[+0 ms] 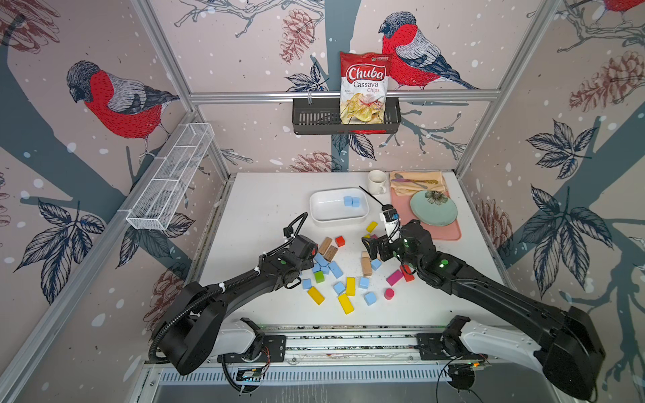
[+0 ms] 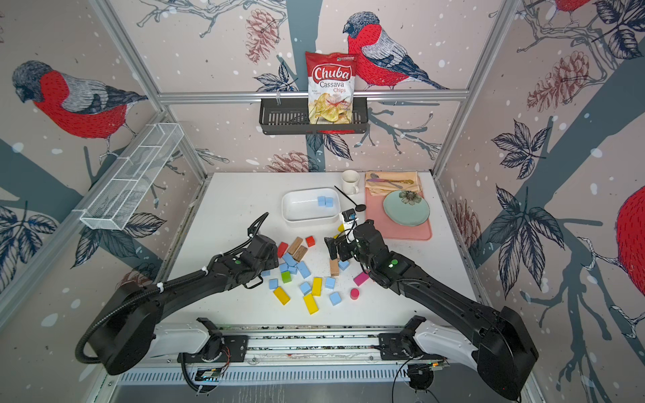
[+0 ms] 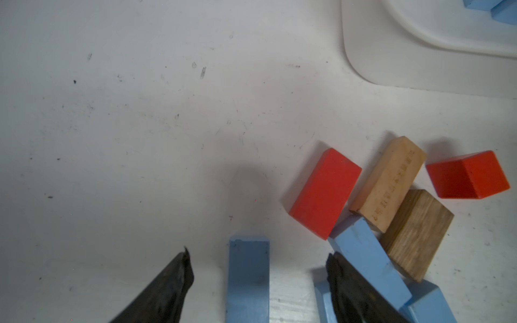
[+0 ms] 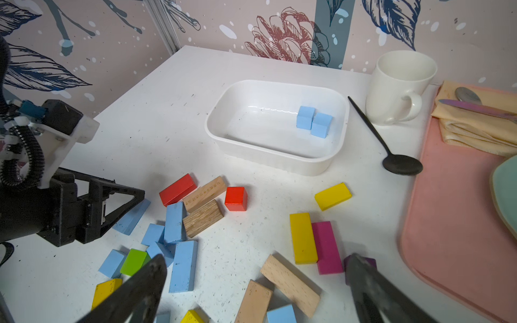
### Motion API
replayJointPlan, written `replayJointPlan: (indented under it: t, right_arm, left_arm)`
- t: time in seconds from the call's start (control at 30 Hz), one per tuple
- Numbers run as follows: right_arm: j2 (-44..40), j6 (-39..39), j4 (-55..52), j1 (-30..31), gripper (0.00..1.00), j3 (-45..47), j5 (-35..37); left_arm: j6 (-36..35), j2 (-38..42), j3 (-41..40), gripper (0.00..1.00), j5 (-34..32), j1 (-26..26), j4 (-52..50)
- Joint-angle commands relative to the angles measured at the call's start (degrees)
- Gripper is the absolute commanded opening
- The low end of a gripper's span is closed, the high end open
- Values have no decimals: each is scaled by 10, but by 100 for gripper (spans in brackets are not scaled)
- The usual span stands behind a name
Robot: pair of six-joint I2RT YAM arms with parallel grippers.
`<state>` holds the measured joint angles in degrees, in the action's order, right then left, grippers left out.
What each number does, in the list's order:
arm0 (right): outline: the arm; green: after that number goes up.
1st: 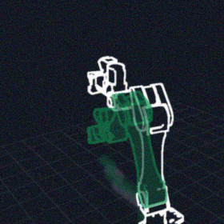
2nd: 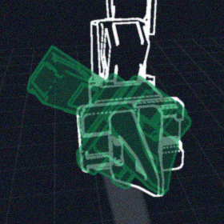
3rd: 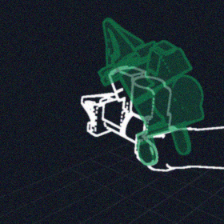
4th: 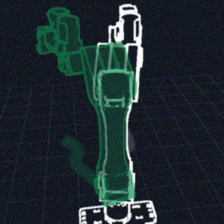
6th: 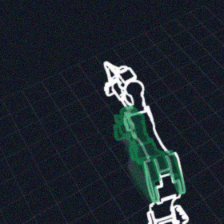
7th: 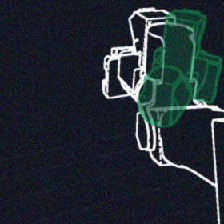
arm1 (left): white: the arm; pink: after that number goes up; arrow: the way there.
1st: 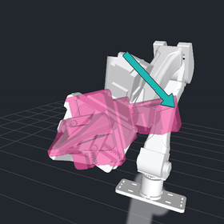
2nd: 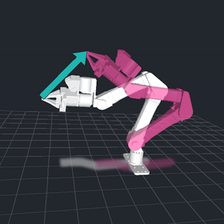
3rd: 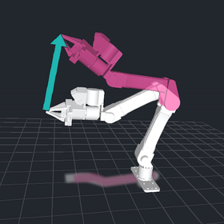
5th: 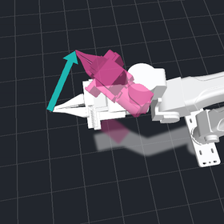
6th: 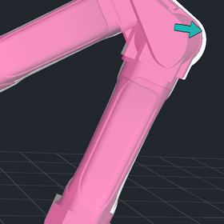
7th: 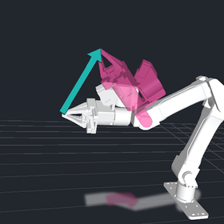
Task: Pick out the blue building blocks
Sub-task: Pick up the building block from the center of the board.
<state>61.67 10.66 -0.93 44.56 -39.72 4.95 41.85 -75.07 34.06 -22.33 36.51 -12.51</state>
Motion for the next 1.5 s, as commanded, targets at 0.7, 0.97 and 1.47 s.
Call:
replayJointPlan:
  t: [0.7,0.97,1.47]
  right_arm:
    - [-19,20,9,15,100,11,71]
    - [-8,13,46,13,100,23,79]
    - [43,-7,112,-20,100,21,55]
  left_arm:
    - [34,-73,-30,36,29,1,49]
    - [45,-67,-28,17,12,8,51]
    - [18,-64,48,0,-39,8,39]
